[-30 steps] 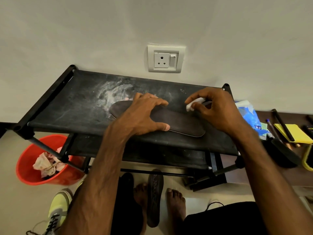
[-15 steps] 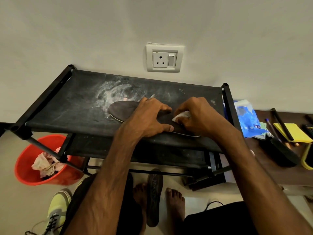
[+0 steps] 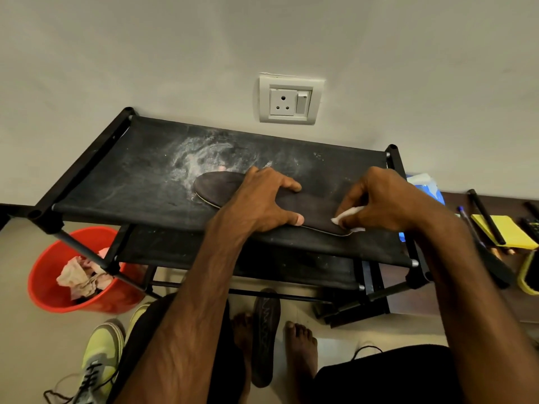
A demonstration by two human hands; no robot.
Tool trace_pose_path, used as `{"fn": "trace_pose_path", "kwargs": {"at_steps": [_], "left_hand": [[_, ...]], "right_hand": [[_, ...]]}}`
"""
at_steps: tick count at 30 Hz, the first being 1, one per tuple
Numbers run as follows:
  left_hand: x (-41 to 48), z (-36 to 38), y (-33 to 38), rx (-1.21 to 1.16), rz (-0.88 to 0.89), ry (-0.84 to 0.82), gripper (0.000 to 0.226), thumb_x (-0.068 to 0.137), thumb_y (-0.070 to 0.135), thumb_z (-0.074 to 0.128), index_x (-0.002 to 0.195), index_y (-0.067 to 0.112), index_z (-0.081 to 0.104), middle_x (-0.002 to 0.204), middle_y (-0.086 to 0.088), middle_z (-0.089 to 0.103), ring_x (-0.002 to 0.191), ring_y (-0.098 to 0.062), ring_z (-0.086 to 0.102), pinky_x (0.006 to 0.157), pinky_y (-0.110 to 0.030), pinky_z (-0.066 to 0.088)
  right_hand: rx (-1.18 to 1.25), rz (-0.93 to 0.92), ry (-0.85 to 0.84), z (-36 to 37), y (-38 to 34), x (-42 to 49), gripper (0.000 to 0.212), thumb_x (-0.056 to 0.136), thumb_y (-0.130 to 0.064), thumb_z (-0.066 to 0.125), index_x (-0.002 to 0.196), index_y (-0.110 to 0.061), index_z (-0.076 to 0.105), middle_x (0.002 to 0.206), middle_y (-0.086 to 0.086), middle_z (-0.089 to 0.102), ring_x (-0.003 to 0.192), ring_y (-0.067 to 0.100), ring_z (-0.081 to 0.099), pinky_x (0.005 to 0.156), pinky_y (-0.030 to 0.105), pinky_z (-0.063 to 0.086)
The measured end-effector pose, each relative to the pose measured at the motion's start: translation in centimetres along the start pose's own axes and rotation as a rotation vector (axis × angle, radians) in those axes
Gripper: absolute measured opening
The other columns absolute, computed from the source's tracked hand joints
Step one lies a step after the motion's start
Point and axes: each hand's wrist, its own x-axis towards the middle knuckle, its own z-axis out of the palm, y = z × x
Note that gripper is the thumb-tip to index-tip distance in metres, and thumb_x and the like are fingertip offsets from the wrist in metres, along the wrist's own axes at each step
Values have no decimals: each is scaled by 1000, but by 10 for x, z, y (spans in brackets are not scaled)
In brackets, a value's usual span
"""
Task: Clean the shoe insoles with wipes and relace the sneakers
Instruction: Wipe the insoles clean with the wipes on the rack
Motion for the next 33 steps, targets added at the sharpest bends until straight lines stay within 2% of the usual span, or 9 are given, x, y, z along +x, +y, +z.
{"fn": "trace_pose_path", "kwargs": {"at_steps": [6,11,14,16,19,23,26,30,33], "left_hand": [[2,1,1,37,3,0,70,74,49,85,137,34,59,141,4,52,137,-24,33,114,-34,27],[4,2,1,59,-2,-28,71,74,51,83,139,34,58,142,5,52,138,-24,33,114,-39,30],[3,2,2,39,-13,-34,69,75,49,83,138,35,59,141,5,53,137,-24,33,110,-35,29],[2,1,2,8,-18,-27,67,76,46,84,137,35,60,140,5,53,136,-23,33,109,-33,29],[0,1,2,-31,-26,-15,65,75,44,85,135,35,61,140,6,53,136,-22,35,111,-32,28],[1,1,3,-28,-33,-9,65,73,45,87,133,35,63,136,7,56,133,-21,38,107,-30,30],[2,1,2,-20,-37,-7,67,71,45,87,132,34,63,136,8,57,132,-21,39,105,-29,30],[2,-1,3,-17,-30,-7,67,72,44,87,133,32,63,138,8,56,132,-20,39,105,-28,28],[1,0,5,-14,-32,-12,67,74,44,86,134,33,61,138,7,54,134,-21,36,109,-32,29]], "right_hand": [[13,-35,24,7,-1,8,10,76,-17,86,79,-27,84,72,-10,76,69,4,72,73,35,63],[94,-43,155,26,-16,27,10,81,-18,82,84,-28,81,79,-8,76,70,4,70,62,20,60],[101,-39,176,29,-19,32,9,83,-22,81,88,-29,81,83,-9,73,73,3,67,58,13,53],[85,-29,166,22,-13,28,7,82,-24,83,86,-29,82,78,-9,74,70,4,68,55,10,50],[65,8,147,7,5,16,2,78,-24,85,77,-25,83,69,-7,75,67,3,70,65,21,58],[47,33,71,-5,18,1,15,77,-18,85,64,-22,79,63,-5,74,64,7,71,65,22,57],[37,-15,16,-2,12,-1,14,76,-13,83,67,-22,80,63,-9,73,67,7,72,71,29,61],[76,-83,-70,7,2,5,6,78,-19,85,77,-23,82,70,-7,75,67,13,73,71,38,63],[138,-57,48,14,6,15,5,77,-23,86,80,-25,82,76,-4,77,69,14,74,68,36,64]]}}
